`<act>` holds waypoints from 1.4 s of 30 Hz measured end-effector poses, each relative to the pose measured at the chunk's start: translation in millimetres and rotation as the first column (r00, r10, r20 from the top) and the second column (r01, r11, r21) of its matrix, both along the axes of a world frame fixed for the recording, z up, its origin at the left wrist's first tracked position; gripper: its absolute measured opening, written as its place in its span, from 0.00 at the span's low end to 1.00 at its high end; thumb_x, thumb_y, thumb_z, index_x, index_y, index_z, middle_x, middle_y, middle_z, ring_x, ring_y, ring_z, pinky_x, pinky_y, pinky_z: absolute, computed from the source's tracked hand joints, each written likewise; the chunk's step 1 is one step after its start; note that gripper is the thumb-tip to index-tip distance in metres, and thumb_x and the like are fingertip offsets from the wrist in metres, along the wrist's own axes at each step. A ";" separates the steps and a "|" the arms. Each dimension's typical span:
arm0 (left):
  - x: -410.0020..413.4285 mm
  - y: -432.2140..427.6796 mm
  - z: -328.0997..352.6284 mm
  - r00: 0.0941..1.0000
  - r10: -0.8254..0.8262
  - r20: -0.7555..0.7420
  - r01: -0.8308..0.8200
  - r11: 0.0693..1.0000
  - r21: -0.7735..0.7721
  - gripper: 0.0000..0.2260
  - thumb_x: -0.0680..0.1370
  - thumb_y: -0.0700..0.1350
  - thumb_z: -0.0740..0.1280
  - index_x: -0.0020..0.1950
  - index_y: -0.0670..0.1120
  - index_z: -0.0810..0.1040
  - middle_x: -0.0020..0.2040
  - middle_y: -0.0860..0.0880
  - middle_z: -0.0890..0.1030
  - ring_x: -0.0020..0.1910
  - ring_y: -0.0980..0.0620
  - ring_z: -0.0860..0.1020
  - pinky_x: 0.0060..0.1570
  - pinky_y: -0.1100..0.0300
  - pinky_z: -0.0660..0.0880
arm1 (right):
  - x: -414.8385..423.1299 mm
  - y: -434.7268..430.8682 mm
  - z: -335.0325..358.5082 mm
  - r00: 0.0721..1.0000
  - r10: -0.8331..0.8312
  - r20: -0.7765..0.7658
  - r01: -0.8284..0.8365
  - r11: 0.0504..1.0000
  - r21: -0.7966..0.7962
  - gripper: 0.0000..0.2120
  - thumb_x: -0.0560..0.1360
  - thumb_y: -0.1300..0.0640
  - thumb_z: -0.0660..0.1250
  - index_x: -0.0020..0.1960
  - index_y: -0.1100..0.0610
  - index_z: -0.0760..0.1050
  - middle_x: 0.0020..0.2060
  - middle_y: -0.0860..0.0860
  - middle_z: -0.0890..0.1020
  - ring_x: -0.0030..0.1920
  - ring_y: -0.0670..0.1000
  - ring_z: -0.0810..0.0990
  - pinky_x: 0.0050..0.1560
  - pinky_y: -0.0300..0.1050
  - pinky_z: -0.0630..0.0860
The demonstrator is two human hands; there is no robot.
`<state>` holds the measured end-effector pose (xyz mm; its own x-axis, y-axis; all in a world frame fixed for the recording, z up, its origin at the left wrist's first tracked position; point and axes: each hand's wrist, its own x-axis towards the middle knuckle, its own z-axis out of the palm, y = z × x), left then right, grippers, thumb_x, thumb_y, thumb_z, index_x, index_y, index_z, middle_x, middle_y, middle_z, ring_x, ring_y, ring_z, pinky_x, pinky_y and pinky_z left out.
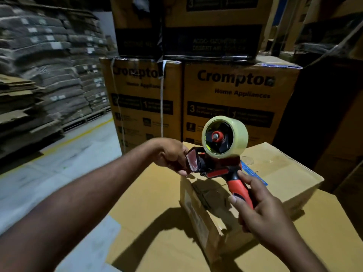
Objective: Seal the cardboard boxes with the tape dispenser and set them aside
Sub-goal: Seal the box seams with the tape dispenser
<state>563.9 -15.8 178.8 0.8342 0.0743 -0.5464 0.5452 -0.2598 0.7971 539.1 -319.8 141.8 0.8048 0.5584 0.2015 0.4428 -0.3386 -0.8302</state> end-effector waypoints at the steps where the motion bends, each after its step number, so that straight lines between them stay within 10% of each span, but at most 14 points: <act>1: 2.2 -0.5 3.3 1.000 -0.022 0.005 0.021 0.995 0.098 0.08 0.78 0.30 0.68 0.56 0.37 0.82 0.51 0.39 0.85 0.45 0.47 0.85 0.44 0.58 0.84 | 1.3 2.6 -6.4 1.000 0.002 0.018 -0.002 1.000 -0.018 0.27 0.76 0.47 0.70 0.59 0.21 0.61 0.48 0.44 0.79 0.36 0.47 0.82 0.35 0.44 0.80; 13: 26.1 4.5 -8.3 0.997 -0.064 0.047 0.049 0.960 0.277 0.11 0.74 0.29 0.72 0.53 0.40 0.85 0.50 0.44 0.87 0.53 0.46 0.85 0.53 0.54 0.83 | 7.9 26.9 -42.1 0.988 -0.055 0.142 0.080 0.982 -0.174 0.28 0.78 0.46 0.67 0.75 0.37 0.60 0.47 0.30 0.69 0.47 0.41 0.77 0.44 0.40 0.78; 22: 40.9 15.5 -15.8 0.986 0.034 0.162 -0.090 0.933 0.349 0.09 0.78 0.31 0.68 0.57 0.36 0.81 0.50 0.40 0.84 0.45 0.46 0.85 0.41 0.55 0.84 | 14.3 45.5 -37.3 0.978 -0.072 0.196 0.128 0.947 -0.294 0.30 0.79 0.44 0.65 0.77 0.38 0.56 0.64 0.49 0.77 0.59 0.51 0.76 0.49 0.42 0.75; 42: 64.2 14.5 -46.5 0.972 0.127 0.199 -0.219 0.802 0.556 0.01 0.80 0.39 0.69 0.49 0.42 0.78 0.43 0.41 0.82 0.36 0.44 0.85 0.31 0.53 0.84 | 13.3 62.8 -29.6 0.964 -0.057 0.260 0.163 0.898 -0.409 0.28 0.82 0.44 0.60 0.78 0.42 0.53 0.63 0.48 0.79 0.59 0.49 0.78 0.50 0.39 0.73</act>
